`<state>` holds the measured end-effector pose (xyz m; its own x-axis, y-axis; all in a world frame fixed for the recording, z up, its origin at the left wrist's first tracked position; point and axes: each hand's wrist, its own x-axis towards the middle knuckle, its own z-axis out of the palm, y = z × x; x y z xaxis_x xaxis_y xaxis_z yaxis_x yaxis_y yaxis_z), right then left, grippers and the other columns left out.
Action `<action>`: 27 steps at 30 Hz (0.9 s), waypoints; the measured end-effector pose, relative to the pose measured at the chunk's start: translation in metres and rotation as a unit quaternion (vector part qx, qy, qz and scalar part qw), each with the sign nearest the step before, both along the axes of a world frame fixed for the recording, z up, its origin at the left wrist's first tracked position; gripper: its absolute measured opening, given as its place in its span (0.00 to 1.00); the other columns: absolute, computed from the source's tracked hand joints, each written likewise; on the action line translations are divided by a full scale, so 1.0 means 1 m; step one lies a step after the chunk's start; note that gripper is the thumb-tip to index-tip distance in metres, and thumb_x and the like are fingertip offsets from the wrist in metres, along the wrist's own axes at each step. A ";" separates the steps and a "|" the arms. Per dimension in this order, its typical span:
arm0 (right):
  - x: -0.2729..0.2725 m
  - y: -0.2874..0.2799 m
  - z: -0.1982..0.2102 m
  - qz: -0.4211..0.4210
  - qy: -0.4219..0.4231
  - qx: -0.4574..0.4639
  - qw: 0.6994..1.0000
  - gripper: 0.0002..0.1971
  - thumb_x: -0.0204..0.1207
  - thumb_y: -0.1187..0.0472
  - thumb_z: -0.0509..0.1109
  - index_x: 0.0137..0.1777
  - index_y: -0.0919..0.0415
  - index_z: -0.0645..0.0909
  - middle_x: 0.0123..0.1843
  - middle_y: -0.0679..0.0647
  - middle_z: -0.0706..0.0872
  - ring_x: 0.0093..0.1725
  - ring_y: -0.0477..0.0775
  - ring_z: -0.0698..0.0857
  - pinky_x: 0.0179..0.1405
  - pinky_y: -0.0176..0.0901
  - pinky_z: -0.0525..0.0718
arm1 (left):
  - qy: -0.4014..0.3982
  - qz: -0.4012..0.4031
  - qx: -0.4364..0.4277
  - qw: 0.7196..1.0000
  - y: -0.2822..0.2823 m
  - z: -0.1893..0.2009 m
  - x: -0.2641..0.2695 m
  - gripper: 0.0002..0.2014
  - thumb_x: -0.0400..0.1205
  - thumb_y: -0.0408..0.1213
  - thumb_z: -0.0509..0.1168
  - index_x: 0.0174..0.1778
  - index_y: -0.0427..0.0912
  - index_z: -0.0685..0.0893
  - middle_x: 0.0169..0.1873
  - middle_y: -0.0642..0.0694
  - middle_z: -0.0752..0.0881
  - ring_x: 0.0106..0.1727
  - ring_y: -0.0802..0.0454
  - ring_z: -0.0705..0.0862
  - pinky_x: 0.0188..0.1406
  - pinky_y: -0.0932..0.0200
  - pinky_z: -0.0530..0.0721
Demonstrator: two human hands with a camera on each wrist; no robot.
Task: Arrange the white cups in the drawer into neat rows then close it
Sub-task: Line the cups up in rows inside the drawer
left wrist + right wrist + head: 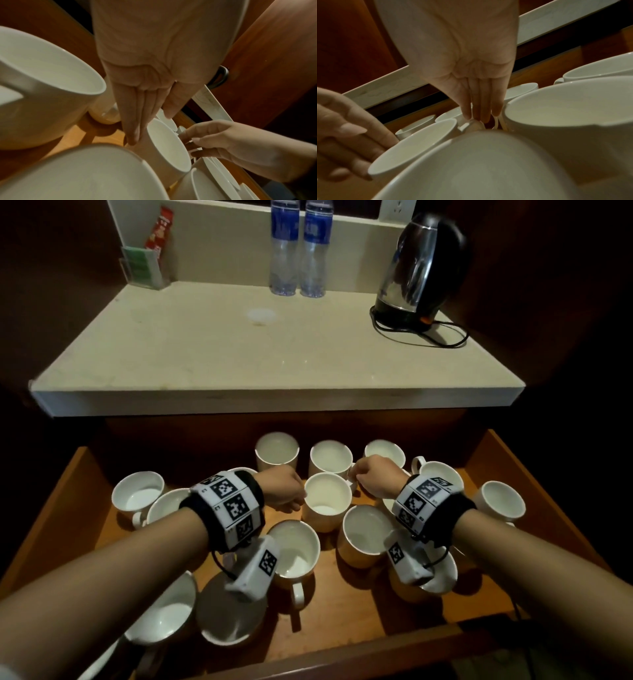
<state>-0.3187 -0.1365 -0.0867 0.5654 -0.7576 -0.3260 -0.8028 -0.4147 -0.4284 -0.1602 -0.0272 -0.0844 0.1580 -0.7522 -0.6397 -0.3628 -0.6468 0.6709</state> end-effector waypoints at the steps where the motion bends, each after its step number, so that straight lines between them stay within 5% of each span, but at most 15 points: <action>1: 0.000 0.000 0.000 0.008 0.010 -0.004 1.000 0.16 0.79 0.69 0.59 0.56 0.59 0.87 0.59 0.56 0.88 0.60 0.56 0.83 0.51 0.40 0.77 | -0.004 0.004 -0.003 1.000 -0.001 0.000 0.000 0.04 0.81 0.25 0.58 0.45 0.33 0.78 0.38 0.34 0.77 0.34 0.45 0.75 0.31 0.60 0.73; 4: -0.003 -0.001 0.000 0.027 0.053 -0.019 0.998 0.14 0.79 0.66 0.61 0.55 0.58 0.88 0.60 0.56 0.87 0.61 0.58 0.82 0.54 0.44 0.79 | 0.003 0.008 -0.011 1.000 -0.006 0.001 -0.001 0.05 0.81 0.24 0.57 0.47 0.33 0.78 0.38 0.33 0.76 0.32 0.46 0.73 0.31 0.58 0.71; 7: -0.008 0.001 -0.001 0.047 0.082 -0.025 0.995 0.13 0.78 0.65 0.61 0.47 0.60 0.89 0.55 0.59 0.89 0.56 0.59 0.84 0.53 0.48 0.81 | -0.020 0.035 -0.035 0.999 -0.009 0.000 -0.001 0.07 0.82 0.23 0.56 0.47 0.31 0.79 0.38 0.35 0.78 0.30 0.50 0.75 0.21 0.65 0.77; 11: -0.009 0.007 0.004 0.087 0.095 -0.013 0.992 0.15 0.75 0.70 0.62 0.49 0.58 0.89 0.55 0.54 0.89 0.55 0.55 0.84 0.49 0.45 0.80 | -0.033 0.043 -0.005 0.999 -0.010 -0.006 0.003 0.07 0.80 0.23 0.58 0.42 0.29 0.81 0.33 0.34 0.81 0.30 0.45 0.80 0.32 0.58 0.84; 15: -0.005 0.007 0.008 0.098 0.102 -0.002 0.990 0.13 0.73 0.69 0.64 0.46 0.58 0.90 0.55 0.54 0.90 0.48 0.51 0.81 0.44 0.40 0.74 | -0.039 0.045 0.018 0.998 -0.009 -0.005 -0.001 0.11 0.83 0.28 0.57 0.52 0.26 0.82 0.42 0.32 0.87 0.36 0.45 0.86 0.35 0.59 0.88; 18: -0.004 0.010 0.009 0.113 0.119 -0.004 0.986 0.11 0.74 0.67 0.65 0.46 0.60 0.90 0.55 0.54 0.90 0.52 0.54 0.83 0.42 0.42 0.77 | -0.035 0.066 -0.001 0.997 -0.011 -0.006 -0.002 0.09 0.81 0.26 0.56 0.43 0.27 0.81 0.39 0.30 0.86 0.37 0.38 0.85 0.45 0.48 0.87; 20: -0.005 0.015 0.008 0.119 0.117 0.007 0.986 0.11 0.76 0.65 0.65 0.50 0.64 0.89 0.54 0.55 0.90 0.49 0.52 0.83 0.38 0.41 0.78 | -0.033 0.074 -0.014 0.997 -0.013 -0.005 0.000 0.09 0.79 0.23 0.56 0.35 0.30 0.78 0.33 0.31 0.83 0.31 0.41 0.82 0.40 0.48 0.84; 24: -0.005 0.028 0.004 0.137 0.106 0.076 0.982 0.13 0.80 0.65 0.64 0.58 0.66 0.87 0.58 0.59 0.89 0.58 0.54 0.86 0.60 0.45 0.81 | -0.037 0.083 -0.033 0.995 -0.012 -0.003 0.001 0.11 0.80 0.23 0.56 0.32 0.35 0.75 0.32 0.35 0.81 0.28 0.48 0.79 0.31 0.58 0.80; 27: -0.003 0.029 0.002 0.118 0.111 0.080 0.984 0.12 0.79 0.65 0.65 0.56 0.67 0.87 0.56 0.60 0.90 0.49 0.52 0.86 0.53 0.41 0.82 | -0.034 0.069 -0.027 0.997 -0.011 -0.005 0.000 0.11 0.80 0.23 0.56 0.32 0.34 0.76 0.30 0.36 0.80 0.29 0.47 0.79 0.31 0.57 0.79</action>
<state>-0.3213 -0.1073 -0.0849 0.6207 -0.5431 -0.5654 -0.7735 -0.5418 -0.3287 -0.1598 -0.0379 -0.0891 0.3038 -0.7527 -0.5841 -0.3179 -0.6580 0.6826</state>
